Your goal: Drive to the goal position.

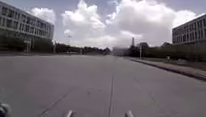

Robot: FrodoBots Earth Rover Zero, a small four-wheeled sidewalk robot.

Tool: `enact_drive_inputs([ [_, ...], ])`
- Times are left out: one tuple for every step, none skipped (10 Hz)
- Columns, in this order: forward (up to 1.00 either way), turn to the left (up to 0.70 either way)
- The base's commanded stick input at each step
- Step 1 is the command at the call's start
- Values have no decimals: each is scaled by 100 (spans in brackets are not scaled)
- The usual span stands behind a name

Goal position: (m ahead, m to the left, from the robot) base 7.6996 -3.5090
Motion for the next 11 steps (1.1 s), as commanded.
enact_drive_inputs([
  [70,0],
  [70,0],
  [70,-3],
  [70,-20],
  [70,-35],
  [70,-35],
  [70,-35],
  [70,-35],
  [70,0],
  [70,0],
  [70,0],
])
